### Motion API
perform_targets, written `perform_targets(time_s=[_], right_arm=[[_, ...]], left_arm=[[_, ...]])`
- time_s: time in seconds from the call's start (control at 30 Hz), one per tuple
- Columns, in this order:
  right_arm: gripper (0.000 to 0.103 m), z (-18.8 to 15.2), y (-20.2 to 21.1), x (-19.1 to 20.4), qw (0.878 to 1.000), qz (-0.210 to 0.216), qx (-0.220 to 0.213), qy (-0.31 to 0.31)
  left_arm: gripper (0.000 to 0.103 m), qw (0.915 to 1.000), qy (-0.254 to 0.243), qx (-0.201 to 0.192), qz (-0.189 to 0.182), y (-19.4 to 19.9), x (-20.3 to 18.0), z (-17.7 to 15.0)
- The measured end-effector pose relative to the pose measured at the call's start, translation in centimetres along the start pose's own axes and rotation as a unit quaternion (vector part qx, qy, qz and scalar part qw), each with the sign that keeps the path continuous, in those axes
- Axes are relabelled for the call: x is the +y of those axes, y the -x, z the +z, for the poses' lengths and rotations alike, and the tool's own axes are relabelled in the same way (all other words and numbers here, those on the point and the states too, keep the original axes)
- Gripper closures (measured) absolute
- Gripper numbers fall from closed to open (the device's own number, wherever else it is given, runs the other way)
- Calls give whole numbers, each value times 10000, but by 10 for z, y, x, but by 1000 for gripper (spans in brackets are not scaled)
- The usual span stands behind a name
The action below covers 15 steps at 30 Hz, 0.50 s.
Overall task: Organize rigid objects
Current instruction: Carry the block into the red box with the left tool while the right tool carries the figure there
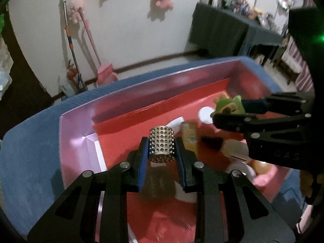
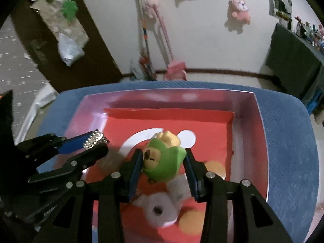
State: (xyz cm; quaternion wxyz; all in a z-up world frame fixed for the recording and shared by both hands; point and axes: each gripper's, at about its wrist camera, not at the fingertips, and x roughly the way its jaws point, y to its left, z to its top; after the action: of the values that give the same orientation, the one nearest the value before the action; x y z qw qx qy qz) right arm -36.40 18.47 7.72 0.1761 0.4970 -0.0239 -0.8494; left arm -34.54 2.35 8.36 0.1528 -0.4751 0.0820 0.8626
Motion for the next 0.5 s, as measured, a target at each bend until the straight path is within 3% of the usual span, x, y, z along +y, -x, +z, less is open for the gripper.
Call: perform_targets(time_s=[0.17, 0.5], right_arm=[[59, 23, -36, -13, 9983, -402, 410, 32], [59, 28, -55, -22, 9961, -516, 712, 31]], left_arm=[[79, 9994, 26, 319, 124, -27, 3, 6], [79, 9990, 126, 406, 146, -35, 2, 7]])
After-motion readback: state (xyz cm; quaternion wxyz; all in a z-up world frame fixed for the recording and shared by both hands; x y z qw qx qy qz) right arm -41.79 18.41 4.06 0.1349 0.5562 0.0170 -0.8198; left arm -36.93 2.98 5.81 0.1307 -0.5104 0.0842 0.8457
